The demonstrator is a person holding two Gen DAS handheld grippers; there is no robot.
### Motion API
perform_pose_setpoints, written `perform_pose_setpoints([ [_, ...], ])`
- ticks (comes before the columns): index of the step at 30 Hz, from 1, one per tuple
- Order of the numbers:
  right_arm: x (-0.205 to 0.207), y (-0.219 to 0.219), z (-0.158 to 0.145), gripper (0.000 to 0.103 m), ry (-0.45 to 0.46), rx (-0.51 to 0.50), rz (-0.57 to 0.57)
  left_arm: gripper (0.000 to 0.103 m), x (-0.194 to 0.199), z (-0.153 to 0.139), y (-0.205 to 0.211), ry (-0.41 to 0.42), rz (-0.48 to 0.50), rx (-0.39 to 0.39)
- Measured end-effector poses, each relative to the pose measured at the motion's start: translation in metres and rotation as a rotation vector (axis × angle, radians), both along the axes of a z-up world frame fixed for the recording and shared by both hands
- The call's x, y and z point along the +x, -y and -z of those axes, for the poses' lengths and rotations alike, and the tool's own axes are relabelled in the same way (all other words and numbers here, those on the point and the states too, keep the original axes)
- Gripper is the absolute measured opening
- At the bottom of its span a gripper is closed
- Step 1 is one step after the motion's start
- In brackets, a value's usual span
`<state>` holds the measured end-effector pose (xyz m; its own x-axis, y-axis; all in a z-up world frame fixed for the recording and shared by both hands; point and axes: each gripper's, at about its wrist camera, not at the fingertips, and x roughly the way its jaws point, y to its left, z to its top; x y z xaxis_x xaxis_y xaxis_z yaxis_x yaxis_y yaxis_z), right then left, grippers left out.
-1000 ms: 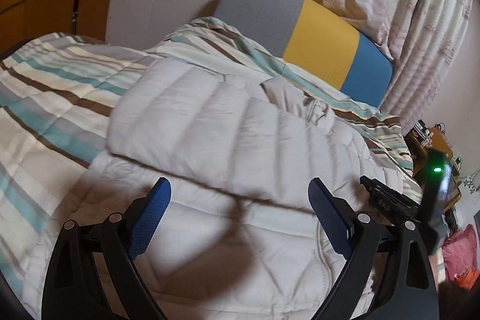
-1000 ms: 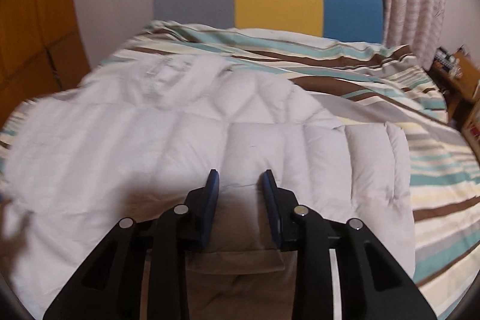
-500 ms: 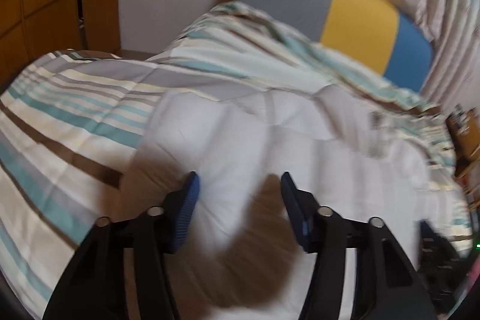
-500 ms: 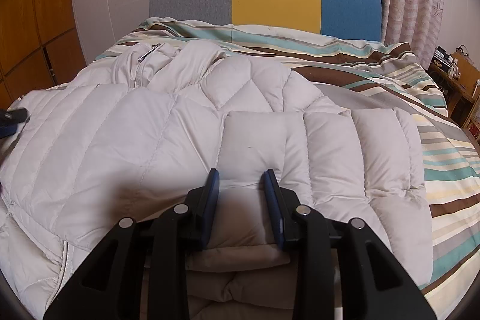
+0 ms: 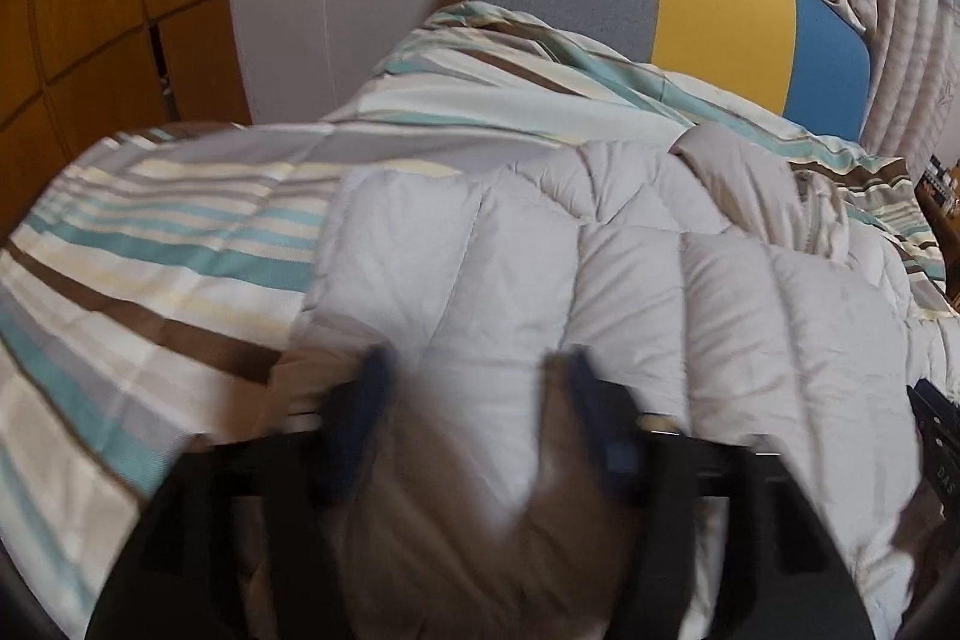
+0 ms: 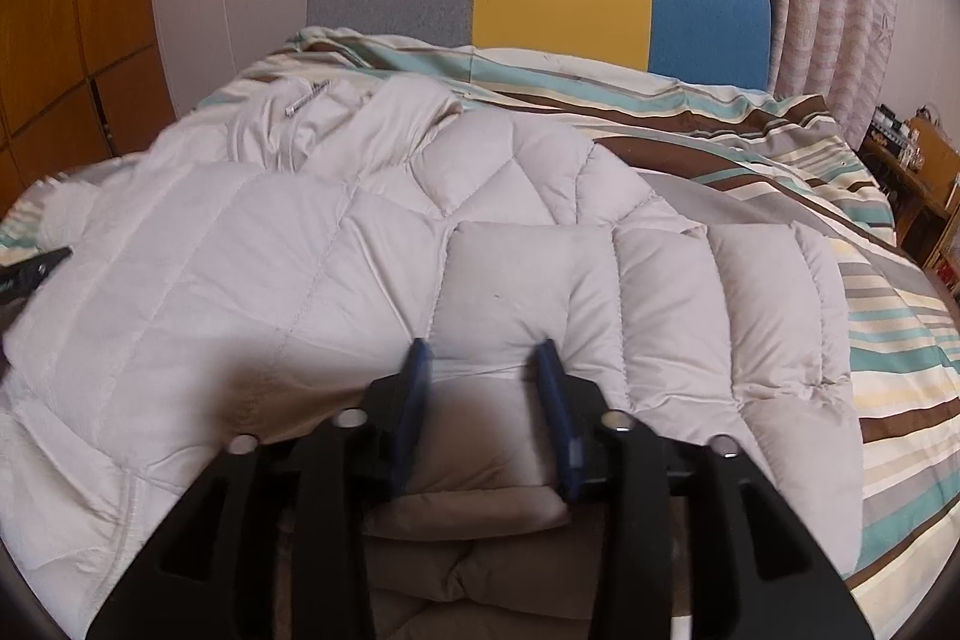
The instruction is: Fold large clothes
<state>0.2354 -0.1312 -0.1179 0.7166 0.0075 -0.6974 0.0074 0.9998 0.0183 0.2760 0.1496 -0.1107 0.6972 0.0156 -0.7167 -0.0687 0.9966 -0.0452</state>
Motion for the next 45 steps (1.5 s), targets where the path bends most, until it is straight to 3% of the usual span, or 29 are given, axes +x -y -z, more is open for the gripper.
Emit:
perform_pose_setpoints([
  [1, -0.003, 0.004, -0.005, 0.065, 0.013, 0.019, 0.009, 0.092, -0.010, -0.012, 0.001, 0.052, -0.014, 0.008],
  [3, -0.012, 0.013, -0.020, 0.064, 0.069, 0.104, 0.011, 0.093, -0.025, -0.029, 0.003, 0.144, -0.025, 0.019],
  [5, -0.014, 0.013, -0.033, 0.063, 0.096, 0.165, 0.006, 0.093, -0.028, -0.038, 0.012, 0.181, 0.003, 0.042],
  [7, -0.007, 0.005, -0.038, 0.062, 0.083, 0.191, -0.019, 0.093, -0.018, -0.032, 0.025, 0.146, 0.052, 0.081],
  [11, 0.013, -0.028, -0.025, 0.058, 0.027, 0.084, -0.106, 0.093, 0.013, 0.001, 0.039, 0.027, 0.061, 0.184],
  [14, 0.020, -0.035, -0.009, 0.059, 0.002, 0.077, -0.117, 0.096, 0.029, 0.027, 0.024, -0.044, 0.048, 0.122],
  [17, 0.026, -0.035, 0.005, 0.059, -0.015, 0.081, -0.118, 0.100, 0.037, 0.036, 0.015, -0.064, 0.044, 0.087],
  [23, 0.027, -0.032, 0.006, 0.063, -0.041, 0.093, -0.130, 0.100, 0.033, 0.029, 0.017, -0.061, 0.043, 0.111],
  [26, 0.016, -0.026, -0.014, 0.075, -0.063, 0.129, -0.130, 0.100, 0.013, 0.009, 0.019, -0.061, 0.033, 0.175],
  [28, -0.005, -0.020, -0.033, 0.075, -0.052, 0.180, -0.131, 0.100, -0.011, -0.007, 0.015, 0.006, 0.012, 0.181],
  [30, -0.027, -0.017, -0.047, 0.075, -0.047, 0.188, -0.142, 0.100, -0.036, -0.021, 0.007, 0.085, -0.028, 0.152],
  [36, -0.097, 0.016, -0.062, 0.075, -0.030, 0.188, -0.132, 0.100, -0.102, -0.062, -0.030, 0.313, -0.167, -0.050],
  [40, -0.147, 0.049, -0.066, 0.075, -0.004, 0.216, -0.095, 0.100, -0.142, -0.086, -0.072, 0.526, -0.383, -0.182],
  [43, -0.173, 0.062, -0.068, 0.075, -0.003, 0.213, -0.076, 0.100, -0.150, -0.098, -0.103, 0.521, -0.479, -0.257],
  [45, -0.191, 0.072, -0.067, 0.075, -0.014, 0.197, -0.068, 0.100, -0.151, -0.102, -0.112, 0.470, -0.465, -0.262],
])
